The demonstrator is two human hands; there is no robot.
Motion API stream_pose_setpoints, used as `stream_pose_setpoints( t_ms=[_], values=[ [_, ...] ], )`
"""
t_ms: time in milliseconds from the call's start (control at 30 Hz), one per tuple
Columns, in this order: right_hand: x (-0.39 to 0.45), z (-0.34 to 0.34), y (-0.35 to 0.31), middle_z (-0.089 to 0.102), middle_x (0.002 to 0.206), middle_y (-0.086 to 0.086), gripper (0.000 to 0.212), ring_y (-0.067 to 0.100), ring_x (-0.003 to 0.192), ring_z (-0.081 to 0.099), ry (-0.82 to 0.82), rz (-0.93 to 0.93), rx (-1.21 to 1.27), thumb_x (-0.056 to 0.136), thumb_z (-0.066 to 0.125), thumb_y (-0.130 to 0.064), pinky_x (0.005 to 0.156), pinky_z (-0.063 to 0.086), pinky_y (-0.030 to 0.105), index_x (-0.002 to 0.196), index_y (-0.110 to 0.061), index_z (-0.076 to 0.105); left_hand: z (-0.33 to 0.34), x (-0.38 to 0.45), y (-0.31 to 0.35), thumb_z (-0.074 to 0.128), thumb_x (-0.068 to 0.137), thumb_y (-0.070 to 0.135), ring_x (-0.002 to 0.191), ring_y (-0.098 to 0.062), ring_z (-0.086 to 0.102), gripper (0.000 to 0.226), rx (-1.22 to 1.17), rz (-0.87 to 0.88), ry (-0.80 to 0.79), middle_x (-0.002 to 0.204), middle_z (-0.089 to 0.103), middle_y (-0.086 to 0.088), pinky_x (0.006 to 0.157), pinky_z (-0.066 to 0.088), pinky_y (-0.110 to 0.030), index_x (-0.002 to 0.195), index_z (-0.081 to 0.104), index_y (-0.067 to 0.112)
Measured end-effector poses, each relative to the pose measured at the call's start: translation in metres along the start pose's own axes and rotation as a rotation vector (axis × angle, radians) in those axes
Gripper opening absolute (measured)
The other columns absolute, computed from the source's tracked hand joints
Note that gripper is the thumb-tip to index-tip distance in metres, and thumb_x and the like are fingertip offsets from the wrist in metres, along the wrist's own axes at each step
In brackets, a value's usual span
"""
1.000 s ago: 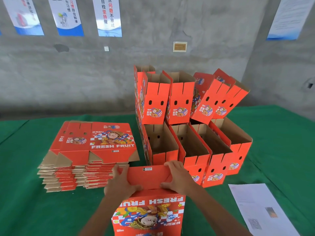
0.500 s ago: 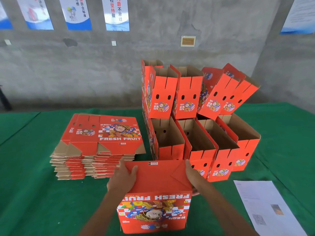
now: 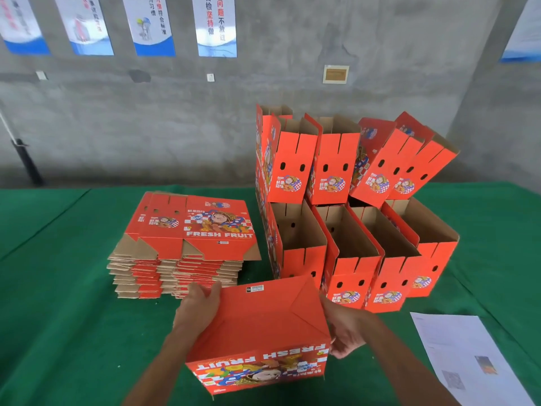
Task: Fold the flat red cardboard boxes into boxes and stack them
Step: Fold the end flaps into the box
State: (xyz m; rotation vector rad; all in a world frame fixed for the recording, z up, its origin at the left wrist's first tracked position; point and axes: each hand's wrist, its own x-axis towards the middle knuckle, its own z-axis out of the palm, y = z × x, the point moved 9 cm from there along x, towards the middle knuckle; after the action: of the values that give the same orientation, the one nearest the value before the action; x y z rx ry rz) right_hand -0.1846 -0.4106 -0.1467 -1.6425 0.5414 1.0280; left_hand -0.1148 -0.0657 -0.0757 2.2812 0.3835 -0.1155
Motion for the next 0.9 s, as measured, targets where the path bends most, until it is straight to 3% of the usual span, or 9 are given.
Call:
stream_pose_setpoints(
  t_ms=[133, 233, 300, 367, 467, 600, 733, 800, 900],
  values=[
    [-0.010, 0.007, -0.026, 0.060, 0.115, 0.019, 0.106, 0.029, 0.088, 0.060, 0.008, -0.163, -0.008, 0.067, 0.043, -0.101, 0.082, 0.060, 0.039, 0.133, -0.019, 0.054, -0.036, -0.002, -0.021, 0.054, 0.097, 0.054, 0.093, -0.030, 0.064, 0.037, -0.037, 0.008, 0.054, 0.094, 0.067, -0.005, 0.083, 0.047, -0.037, 0.097, 0.062, 0.018],
    [-0.032, 0.021, -0.065, 0.062, 0.127, 0.019, 0.103, 0.030, 0.095, 0.061, 0.035, -0.324, -0.081, 0.065, 0.049, -0.101, 0.094, 0.058, 0.044, 0.136, -0.026, 0.052, -0.068, -0.007, -0.027, 0.062, 0.096, 0.042, 0.073, -0.021, 0.065, 0.034, -0.050, 0.039, 0.069, 0.066, 0.067, 0.006, 0.068, 0.047, -0.032, 0.070, 0.070, 0.023],
    [-0.052, 0.034, -0.093, 0.060, 0.129, 0.013, 0.091, 0.032, 0.103, 0.065, 0.049, -0.449, -0.135, 0.065, 0.048, -0.100, 0.094, 0.059, 0.046, 0.137, -0.045, 0.046, -0.089, -0.014, -0.024, 0.067, 0.096, 0.037, 0.061, -0.014, 0.058, 0.040, -0.098, 0.059, 0.084, 0.052, 0.061, 0.011, 0.060, 0.042, -0.028, 0.058, 0.069, 0.025],
    [-0.074, 0.046, -0.118, 0.055, 0.138, 0.007, 0.081, 0.035, 0.113, 0.065, 0.087, -0.546, -0.172, 0.064, 0.048, -0.100, 0.085, 0.063, 0.047, 0.136, -0.062, 0.040, -0.110, -0.022, -0.018, 0.070, 0.095, 0.037, 0.065, -0.013, 0.057, 0.034, -0.172, 0.086, 0.093, 0.062, 0.068, 0.004, 0.062, 0.041, -0.029, 0.065, 0.075, 0.021],
    [-0.115, 0.057, -0.155, 0.060, 0.136, -0.001, 0.075, 0.028, 0.108, 0.069, 0.169, -0.728, -0.221, 0.070, 0.055, -0.094, 0.070, 0.064, 0.040, 0.137, -0.064, 0.039, -0.142, -0.033, 0.000, 0.073, 0.092, 0.040, 0.080, -0.007, 0.065, 0.022, -0.234, 0.141, 0.083, 0.077, 0.075, 0.009, 0.068, 0.045, -0.024, 0.079, 0.081, 0.025],
    [-0.180, 0.075, -0.190, 0.061, 0.132, -0.023, 0.069, 0.006, 0.120, 0.062, 0.228, -1.076, -0.394, 0.075, 0.067, -0.083, 0.104, 0.052, 0.043, 0.134, -0.065, 0.038, -0.150, -0.049, 0.042, 0.080, 0.083, 0.054, 0.094, 0.001, 0.070, 0.023, -0.362, 0.280, 0.013, 0.096, 0.077, 0.019, 0.084, 0.050, -0.023, 0.100, 0.080, 0.038],
    [-0.218, 0.080, -0.210, 0.045, 0.121, -0.011, 0.076, 0.014, 0.105, 0.061, 0.758, -1.233, -0.782, 0.072, 0.056, -0.093, 0.087, 0.055, 0.038, 0.137, -0.067, 0.028, -0.116, -0.051, 0.104, 0.067, 0.089, 0.061, 0.107, 0.008, 0.067, 0.052, -0.635, 0.401, -0.153, 0.124, 0.069, 0.026, 0.089, 0.051, -0.023, 0.138, 0.058, 0.049],
    [-0.220, 0.081, -0.212, 0.039, 0.115, -0.002, 0.071, 0.022, 0.101, 0.060, 1.064, -1.252, -1.012, 0.079, 0.059, -0.082, 0.076, 0.059, 0.040, 0.140, -0.058, 0.030, -0.090, -0.051, 0.142, 0.056, 0.092, 0.073, 0.118, 0.021, 0.051, 0.059, -0.617, 0.489, -0.204, 0.141, 0.050, 0.035, 0.100, 0.041, -0.021, 0.147, 0.038, 0.062],
    [-0.205, 0.061, -0.212, 0.039, 0.118, 0.008, 0.063, 0.030, 0.101, 0.060, 1.316, -1.217, -1.113, 0.088, 0.071, -0.052, 0.069, 0.061, 0.041, 0.142, -0.045, 0.039, -0.053, -0.046, 0.191, 0.046, 0.089, 0.083, 0.143, 0.001, 0.040, 0.064, -0.669, 0.536, -0.239, 0.159, 0.038, 0.025, 0.119, 0.034, -0.040, 0.148, 0.027, 0.068]
  ],
)
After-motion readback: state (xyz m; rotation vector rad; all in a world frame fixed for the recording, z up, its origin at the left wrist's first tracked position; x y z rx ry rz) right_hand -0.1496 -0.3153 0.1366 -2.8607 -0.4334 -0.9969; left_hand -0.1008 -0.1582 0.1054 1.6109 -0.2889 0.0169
